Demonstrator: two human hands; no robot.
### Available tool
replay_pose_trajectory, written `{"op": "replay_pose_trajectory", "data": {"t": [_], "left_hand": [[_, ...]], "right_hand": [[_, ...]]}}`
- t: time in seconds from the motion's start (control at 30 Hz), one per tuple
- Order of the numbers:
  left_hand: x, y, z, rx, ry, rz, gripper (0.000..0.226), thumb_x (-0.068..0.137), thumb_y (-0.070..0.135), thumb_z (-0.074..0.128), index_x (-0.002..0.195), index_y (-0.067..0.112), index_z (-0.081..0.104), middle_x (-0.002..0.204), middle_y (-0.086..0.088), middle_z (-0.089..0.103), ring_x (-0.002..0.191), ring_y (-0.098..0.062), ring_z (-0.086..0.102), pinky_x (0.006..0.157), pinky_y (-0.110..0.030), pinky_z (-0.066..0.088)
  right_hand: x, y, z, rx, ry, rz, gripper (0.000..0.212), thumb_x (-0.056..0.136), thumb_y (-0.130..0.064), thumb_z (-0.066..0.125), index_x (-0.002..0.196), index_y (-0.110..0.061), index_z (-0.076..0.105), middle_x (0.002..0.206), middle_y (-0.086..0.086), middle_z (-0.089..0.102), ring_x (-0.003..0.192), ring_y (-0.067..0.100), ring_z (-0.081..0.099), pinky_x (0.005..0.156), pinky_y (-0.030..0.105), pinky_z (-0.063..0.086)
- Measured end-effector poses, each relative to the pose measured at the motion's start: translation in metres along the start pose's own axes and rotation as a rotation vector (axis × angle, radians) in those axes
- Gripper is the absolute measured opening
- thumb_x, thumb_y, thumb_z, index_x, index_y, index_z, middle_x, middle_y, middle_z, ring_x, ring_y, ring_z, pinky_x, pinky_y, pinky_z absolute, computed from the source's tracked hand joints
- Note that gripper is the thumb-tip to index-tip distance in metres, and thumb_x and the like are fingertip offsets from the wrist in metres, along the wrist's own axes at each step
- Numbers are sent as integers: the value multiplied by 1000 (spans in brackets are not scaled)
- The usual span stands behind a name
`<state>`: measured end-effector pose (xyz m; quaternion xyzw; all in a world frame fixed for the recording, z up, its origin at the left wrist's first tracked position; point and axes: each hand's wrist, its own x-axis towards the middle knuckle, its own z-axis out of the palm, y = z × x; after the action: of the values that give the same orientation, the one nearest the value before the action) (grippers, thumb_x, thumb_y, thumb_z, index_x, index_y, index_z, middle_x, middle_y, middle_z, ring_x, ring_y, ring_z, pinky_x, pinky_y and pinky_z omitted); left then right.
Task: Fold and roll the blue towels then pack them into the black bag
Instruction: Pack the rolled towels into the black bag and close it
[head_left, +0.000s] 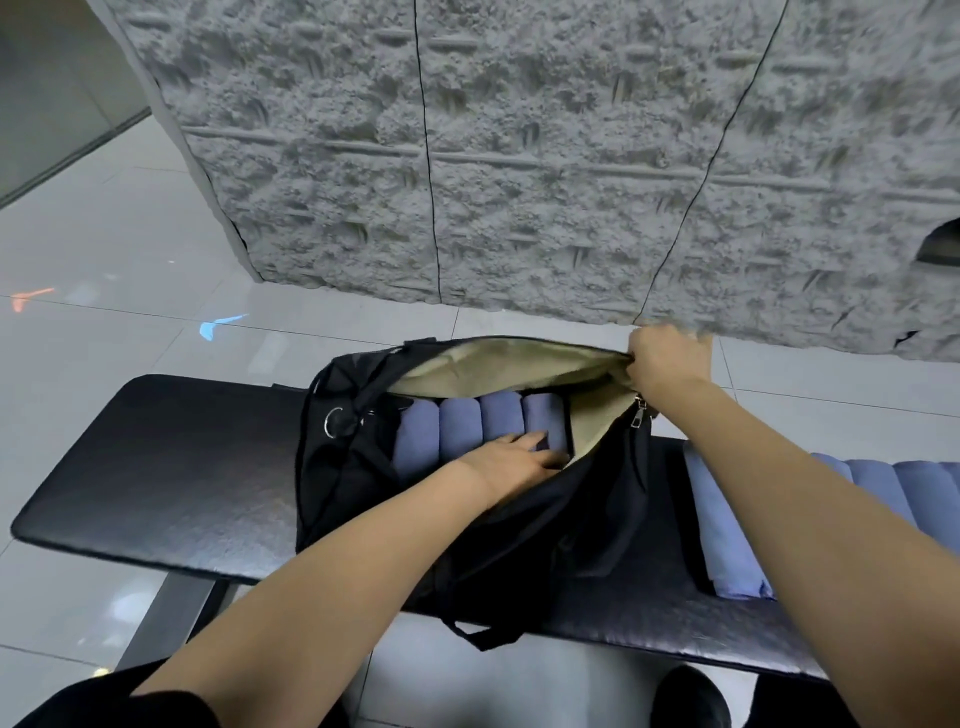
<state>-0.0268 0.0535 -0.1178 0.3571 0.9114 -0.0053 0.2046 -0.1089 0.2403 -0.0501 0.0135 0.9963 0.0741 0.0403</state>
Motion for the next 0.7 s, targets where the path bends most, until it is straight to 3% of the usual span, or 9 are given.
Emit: {"op": "replay_pose_trajectory", "data": {"t": [0.1, 0.2, 0.3, 0.37, 0.43, 0.5, 0.57, 0.67, 0.7], "left_hand": [[-7, -12, -14, 88, 87, 42, 49, 95, 18, 46, 142, 21, 35, 149, -3, 34, 137, -28, 27, 109, -40, 25], [-30, -35, -35, 206, 500, 64, 39, 74, 26, 72, 111, 22, 62, 121, 0, 60, 111, -25, 49, 85, -37, 35], [-67, -64, -44, 275, 848, -163, 9, 73, 21, 63, 82, 23, 66, 127, -5, 58, 115, -27, 42, 89, -40, 31], [-87, -88, -40, 234, 839, -345, 10, 77, 18, 63, 86, 21, 68, 141, -8, 46, 126, -36, 35, 99, -50, 28], [-97, -104, -37, 68, 732, -449, 23, 82, 7, 62, 102, 17, 68, 142, -9, 45, 123, -40, 43, 101, -53, 33], [-99, -111, -38, -177, 671, -461, 39, 85, -3, 52, 119, 14, 62, 133, -6, 53, 110, -34, 55, 90, -44, 45], [-98, -113, -41, -280, 683, -463, 48, 84, -7, 48, 126, 14, 58, 129, -3, 55, 110, -30, 56, 87, -37, 47], [-99, -120, -40, -365, 711, -484, 49, 80, -9, 53, 125, 11, 60, 134, -2, 51, 117, -25, 53, 96, -30, 41], [-100, -123, -39, -383, 708, -489, 49, 79, -8, 55, 124, 11, 60, 137, -2, 49, 119, -24, 52, 99, -31, 41]], "right_hand": [[-11, 1, 2, 74, 36, -175, 24, 87, -24, 57, 111, -20, 56, 100, 3, 67, 99, 25, 58, 97, 37, 33], [-24, 7, 8, 178, 138, -236, 31, 88, -36, 58, 116, -24, 55, 105, -3, 67, 102, 23, 56, 91, 35, 35], [-35, 12, 17, 302, 249, -323, 31, 90, -45, 55, 112, -24, 62, 111, -4, 63, 104, 23, 53, 89, 37, 37], [-36, 9, 20, 302, 245, -380, 27, 93, -42, 51, 108, -23, 64, 106, -2, 66, 102, 24, 55, 85, 35, 37], [-30, 4, 20, 313, 219, -304, 27, 96, -38, 46, 103, -20, 65, 97, 5, 68, 95, 29, 57, 77, 35, 38], [-23, -5, 16, 477, 172, -142, 27, 97, -35, 45, 99, -16, 64, 92, 9, 68, 90, 31, 58, 72, 36, 40], [-21, -16, 12, 556, 151, -61, 23, 96, -32, 48, 104, -15, 62, 97, 9, 66, 97, 31, 55, 76, 37, 41], [-47, -31, 1, 436, 443, -330, 31, 90, -41, 56, 110, -18, 59, 103, 1, 63, 102, 26, 52, 84, 38, 38], [-65, -36, -6, 433, 390, -512, 41, 87, -54, 52, 110, -21, 59, 103, -2, 63, 101, 23, 53, 85, 38, 38]]}}
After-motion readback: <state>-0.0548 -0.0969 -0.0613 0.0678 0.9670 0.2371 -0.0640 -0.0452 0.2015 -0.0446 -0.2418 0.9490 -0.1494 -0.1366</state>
